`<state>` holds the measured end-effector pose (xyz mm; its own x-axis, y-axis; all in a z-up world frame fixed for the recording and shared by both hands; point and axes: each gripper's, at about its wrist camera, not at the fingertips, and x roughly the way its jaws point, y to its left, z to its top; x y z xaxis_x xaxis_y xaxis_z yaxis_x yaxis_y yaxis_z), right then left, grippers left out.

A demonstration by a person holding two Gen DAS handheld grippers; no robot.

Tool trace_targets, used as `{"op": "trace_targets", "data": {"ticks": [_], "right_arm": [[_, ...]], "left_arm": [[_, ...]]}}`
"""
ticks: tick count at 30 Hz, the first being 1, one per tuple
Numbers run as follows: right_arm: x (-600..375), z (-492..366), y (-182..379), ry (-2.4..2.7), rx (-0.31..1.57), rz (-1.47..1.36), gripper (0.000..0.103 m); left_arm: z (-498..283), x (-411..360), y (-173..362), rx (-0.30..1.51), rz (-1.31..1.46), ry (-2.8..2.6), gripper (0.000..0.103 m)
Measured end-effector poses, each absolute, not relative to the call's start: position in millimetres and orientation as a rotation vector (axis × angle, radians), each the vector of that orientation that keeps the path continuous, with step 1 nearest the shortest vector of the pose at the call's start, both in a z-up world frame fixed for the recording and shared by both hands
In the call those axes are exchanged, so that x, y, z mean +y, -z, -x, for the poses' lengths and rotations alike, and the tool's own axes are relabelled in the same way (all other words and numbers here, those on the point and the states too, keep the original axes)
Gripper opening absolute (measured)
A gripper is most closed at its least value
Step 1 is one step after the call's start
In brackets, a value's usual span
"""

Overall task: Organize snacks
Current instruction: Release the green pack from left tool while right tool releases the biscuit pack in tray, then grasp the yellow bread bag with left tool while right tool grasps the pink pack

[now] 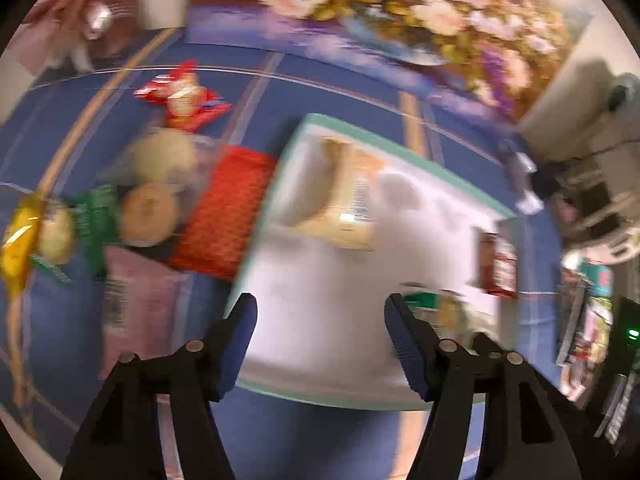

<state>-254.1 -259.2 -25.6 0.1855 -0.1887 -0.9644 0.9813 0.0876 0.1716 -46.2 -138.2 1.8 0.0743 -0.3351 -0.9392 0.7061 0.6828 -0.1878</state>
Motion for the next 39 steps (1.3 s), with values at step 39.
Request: {"op": "trace_targets", "data": {"ticks": [39], "right_arm": [[-206.6,167.7,-16.7,0.967,0.886,-0.886,0.103]], "left_arm": [[-86.0,-42.0,-32.2,1.085,-0.354,0.514,0.099]]}}
